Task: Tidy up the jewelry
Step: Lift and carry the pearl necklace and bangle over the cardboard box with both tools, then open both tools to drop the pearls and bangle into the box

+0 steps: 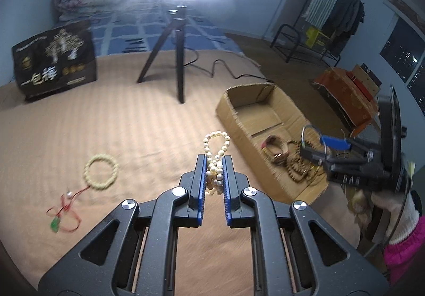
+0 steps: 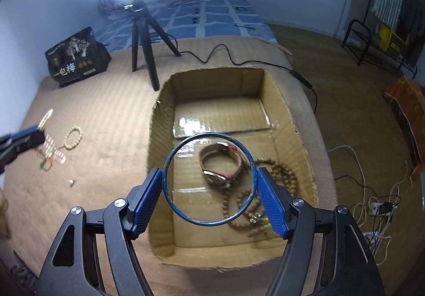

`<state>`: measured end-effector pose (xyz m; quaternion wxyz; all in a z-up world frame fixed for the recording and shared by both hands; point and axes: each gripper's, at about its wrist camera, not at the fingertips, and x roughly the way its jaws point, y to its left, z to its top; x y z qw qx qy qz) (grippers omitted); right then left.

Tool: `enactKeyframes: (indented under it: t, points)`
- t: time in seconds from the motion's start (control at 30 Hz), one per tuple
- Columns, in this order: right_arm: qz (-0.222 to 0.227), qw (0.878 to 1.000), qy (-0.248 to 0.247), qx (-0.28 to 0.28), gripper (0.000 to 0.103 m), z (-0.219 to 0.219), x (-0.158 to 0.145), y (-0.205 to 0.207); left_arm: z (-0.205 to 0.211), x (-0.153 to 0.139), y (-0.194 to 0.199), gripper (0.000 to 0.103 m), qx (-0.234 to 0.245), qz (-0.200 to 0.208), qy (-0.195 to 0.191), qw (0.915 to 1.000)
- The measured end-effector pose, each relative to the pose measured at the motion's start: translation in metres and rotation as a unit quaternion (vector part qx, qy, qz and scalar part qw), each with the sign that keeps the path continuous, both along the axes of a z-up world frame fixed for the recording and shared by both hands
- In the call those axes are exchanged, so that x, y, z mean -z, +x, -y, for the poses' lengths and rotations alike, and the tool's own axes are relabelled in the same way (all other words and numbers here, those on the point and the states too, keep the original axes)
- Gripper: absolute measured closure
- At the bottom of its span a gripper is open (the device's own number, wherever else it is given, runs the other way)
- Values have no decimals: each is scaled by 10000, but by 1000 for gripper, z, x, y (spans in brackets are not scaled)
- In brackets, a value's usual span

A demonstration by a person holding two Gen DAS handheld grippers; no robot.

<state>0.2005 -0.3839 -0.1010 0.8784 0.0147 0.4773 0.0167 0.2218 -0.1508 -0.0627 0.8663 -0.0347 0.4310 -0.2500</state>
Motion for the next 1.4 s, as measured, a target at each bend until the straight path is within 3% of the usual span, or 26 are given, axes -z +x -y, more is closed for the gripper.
enactKeyframes:
  t: [0.33,0.67,1.3,1.4]
  points:
    - [-86,9998,129,-122,32,13,7,-6,61,8,32,93,218,-15,-131,9997]
    - [-193,9992,203,-300,32,11,15,-9,110,16,51,93,422,18,0,9991]
    - [-332,9987,30,-396,32,-1,26,-8,123,25,56,93,418,-3,166,9990]
    - [-295,9990,20,-339,23,0,26,-8,124,24,54,88,458,-12,223,9987]
